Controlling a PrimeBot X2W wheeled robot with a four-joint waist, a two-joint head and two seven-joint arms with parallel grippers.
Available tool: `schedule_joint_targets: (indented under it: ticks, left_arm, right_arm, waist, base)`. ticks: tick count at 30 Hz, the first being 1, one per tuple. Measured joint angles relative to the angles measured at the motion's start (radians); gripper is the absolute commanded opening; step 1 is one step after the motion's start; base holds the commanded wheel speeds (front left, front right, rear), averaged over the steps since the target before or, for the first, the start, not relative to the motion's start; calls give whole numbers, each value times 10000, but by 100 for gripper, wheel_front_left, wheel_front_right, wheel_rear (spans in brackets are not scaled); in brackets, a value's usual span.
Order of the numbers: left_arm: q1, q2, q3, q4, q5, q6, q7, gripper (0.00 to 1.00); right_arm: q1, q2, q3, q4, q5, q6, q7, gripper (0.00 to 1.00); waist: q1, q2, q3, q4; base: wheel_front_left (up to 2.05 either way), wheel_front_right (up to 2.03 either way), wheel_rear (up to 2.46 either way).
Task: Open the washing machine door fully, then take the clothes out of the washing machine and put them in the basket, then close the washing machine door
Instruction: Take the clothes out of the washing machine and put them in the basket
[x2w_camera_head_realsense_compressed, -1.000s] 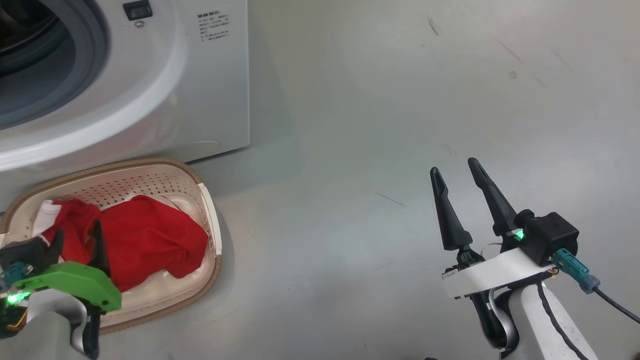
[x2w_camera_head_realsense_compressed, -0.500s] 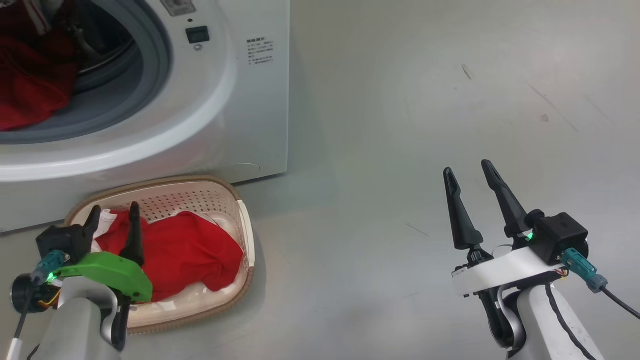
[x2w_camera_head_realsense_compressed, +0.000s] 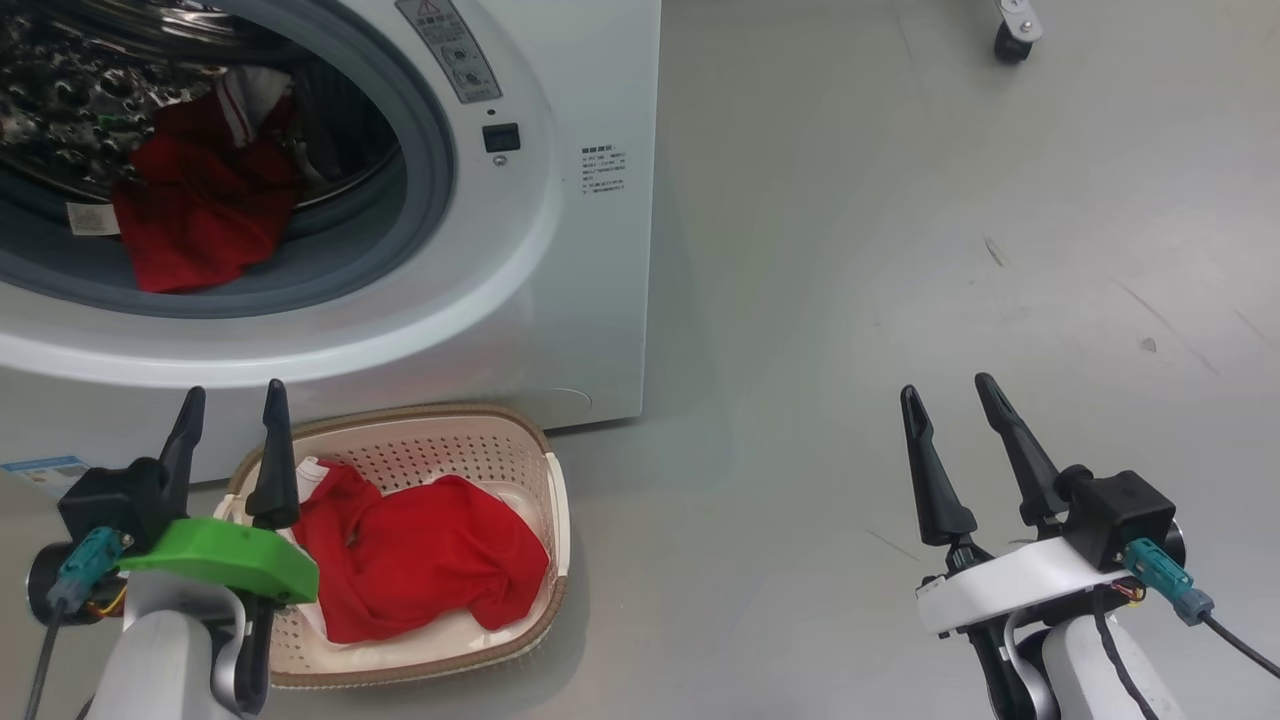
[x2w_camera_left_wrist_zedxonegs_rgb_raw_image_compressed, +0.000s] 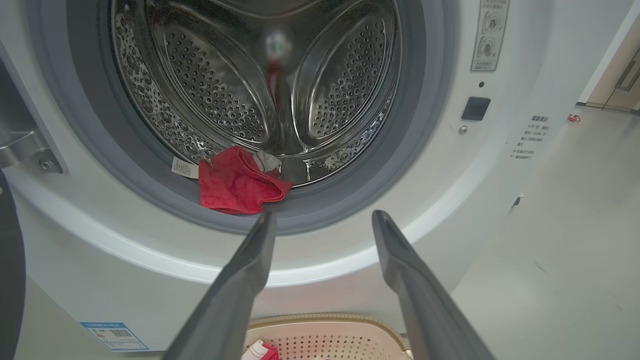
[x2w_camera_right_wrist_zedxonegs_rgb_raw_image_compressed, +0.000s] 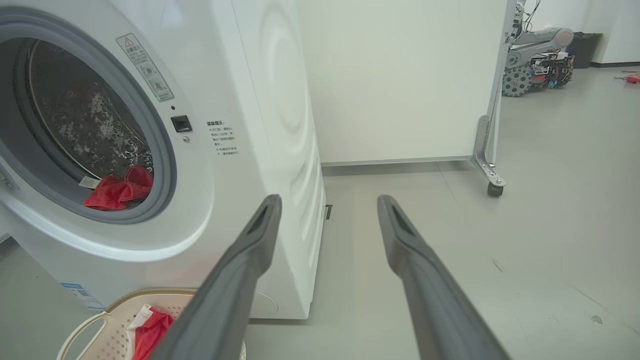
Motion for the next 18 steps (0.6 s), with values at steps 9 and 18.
schedule_joint_targets:
  ticks: [9, 18]
  left_arm:
    - [1161, -94, 247, -1012, 190, 0, -2, 100]
    - [2099, -247, 288, -1638, 280, -2, -2, 100]
  right_arm:
    - [421, 0, 8, 38, -71, 82, 0, 100]
    - [682, 2, 36, 42, -96, 109, 0, 100]
  waist:
    - [0, 0, -728, 297]
    - [0, 0, -1152, 317]
  base:
    - [0, 0, 0]
    - [0, 0, 0]
